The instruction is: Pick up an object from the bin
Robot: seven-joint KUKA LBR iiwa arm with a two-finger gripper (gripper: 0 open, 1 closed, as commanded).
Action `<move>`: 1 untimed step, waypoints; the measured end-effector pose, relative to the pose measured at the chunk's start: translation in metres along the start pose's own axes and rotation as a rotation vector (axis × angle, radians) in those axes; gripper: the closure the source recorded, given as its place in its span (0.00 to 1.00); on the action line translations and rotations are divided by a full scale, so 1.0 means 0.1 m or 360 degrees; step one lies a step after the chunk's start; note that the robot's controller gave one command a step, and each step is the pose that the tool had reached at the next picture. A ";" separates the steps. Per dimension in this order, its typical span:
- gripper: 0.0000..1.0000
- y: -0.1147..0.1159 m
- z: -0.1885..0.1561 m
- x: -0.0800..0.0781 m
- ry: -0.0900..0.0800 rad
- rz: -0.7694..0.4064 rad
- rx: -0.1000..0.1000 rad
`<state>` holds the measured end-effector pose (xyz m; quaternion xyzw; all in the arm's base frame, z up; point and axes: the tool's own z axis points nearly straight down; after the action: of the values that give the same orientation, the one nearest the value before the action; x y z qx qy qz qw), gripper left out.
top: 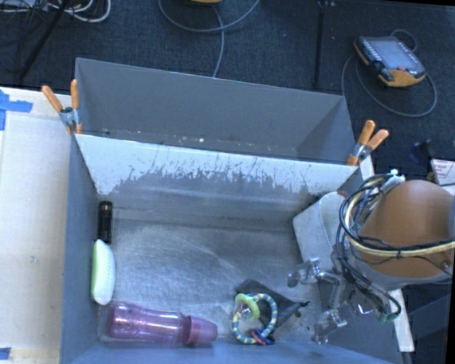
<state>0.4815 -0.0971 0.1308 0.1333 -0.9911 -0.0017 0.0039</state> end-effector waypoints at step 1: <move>0.00 0.07 0.25 -0.25 -0.0016 -0.0385 0.0012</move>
Offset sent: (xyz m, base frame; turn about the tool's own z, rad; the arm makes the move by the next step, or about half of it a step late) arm 0.0194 0.0420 -0.0608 -0.6499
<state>0.5035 -0.0840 0.1054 0.2520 -0.9677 0.0008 -0.0017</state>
